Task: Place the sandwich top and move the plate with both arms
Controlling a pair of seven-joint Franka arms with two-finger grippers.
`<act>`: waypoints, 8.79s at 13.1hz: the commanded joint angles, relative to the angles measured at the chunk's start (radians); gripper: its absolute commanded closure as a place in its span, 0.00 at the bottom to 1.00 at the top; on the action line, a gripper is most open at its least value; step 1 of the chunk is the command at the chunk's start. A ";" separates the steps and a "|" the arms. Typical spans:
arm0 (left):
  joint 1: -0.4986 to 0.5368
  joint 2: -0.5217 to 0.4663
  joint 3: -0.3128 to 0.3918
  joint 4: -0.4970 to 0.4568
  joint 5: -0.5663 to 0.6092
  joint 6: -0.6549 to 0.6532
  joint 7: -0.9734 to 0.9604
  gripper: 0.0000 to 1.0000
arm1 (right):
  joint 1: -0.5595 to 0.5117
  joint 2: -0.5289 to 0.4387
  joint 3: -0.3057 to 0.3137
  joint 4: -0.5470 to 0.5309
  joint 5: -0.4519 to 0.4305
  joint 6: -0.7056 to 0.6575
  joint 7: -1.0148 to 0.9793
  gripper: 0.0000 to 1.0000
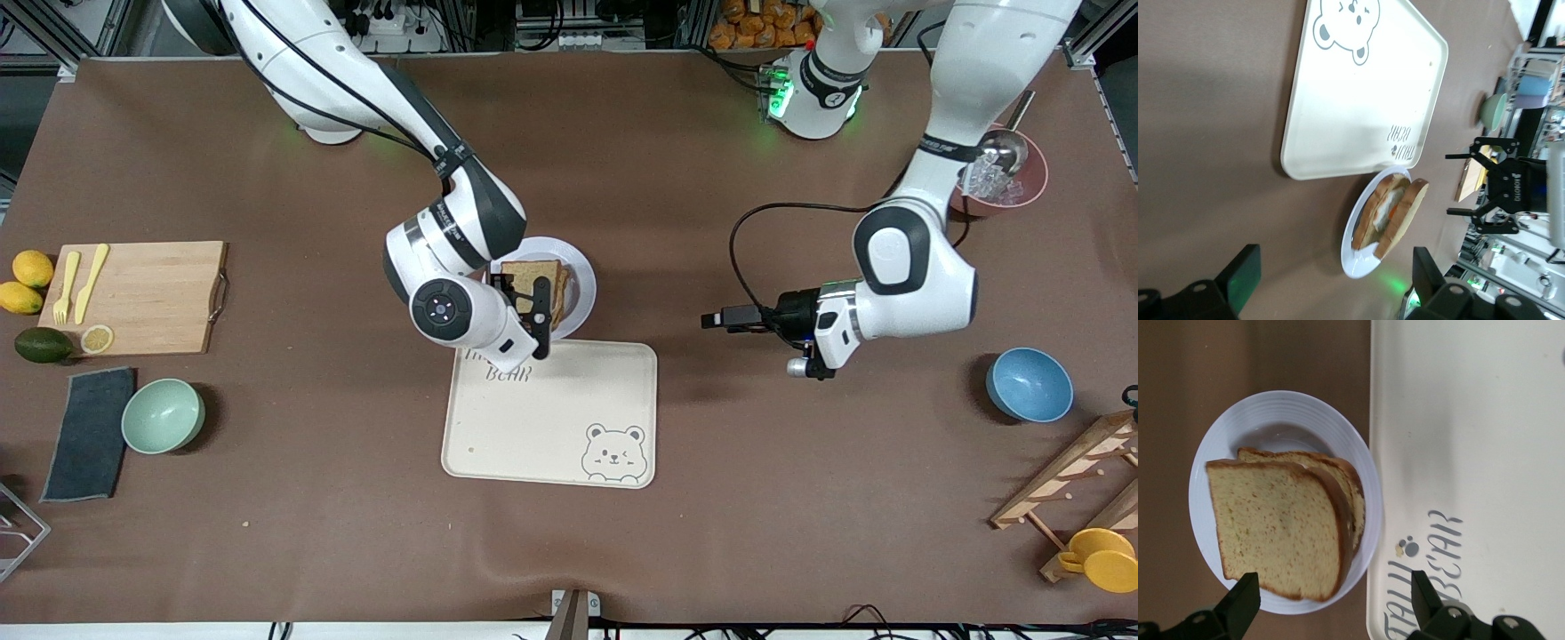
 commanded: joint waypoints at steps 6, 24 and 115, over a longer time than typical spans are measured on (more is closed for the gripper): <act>-0.150 0.161 -0.005 -0.056 -0.437 0.131 0.440 0.00 | -0.209 -0.102 -0.014 -0.005 -0.013 -0.098 0.007 0.00; -0.212 0.319 -0.051 0.042 -0.577 0.010 0.740 0.30 | -0.628 -0.232 -0.134 -0.056 -0.090 -0.020 0.190 0.00; -0.027 0.044 0.023 0.536 0.642 -0.339 -0.524 0.00 | -0.626 -0.758 -0.010 -0.114 -0.246 -0.480 1.049 0.00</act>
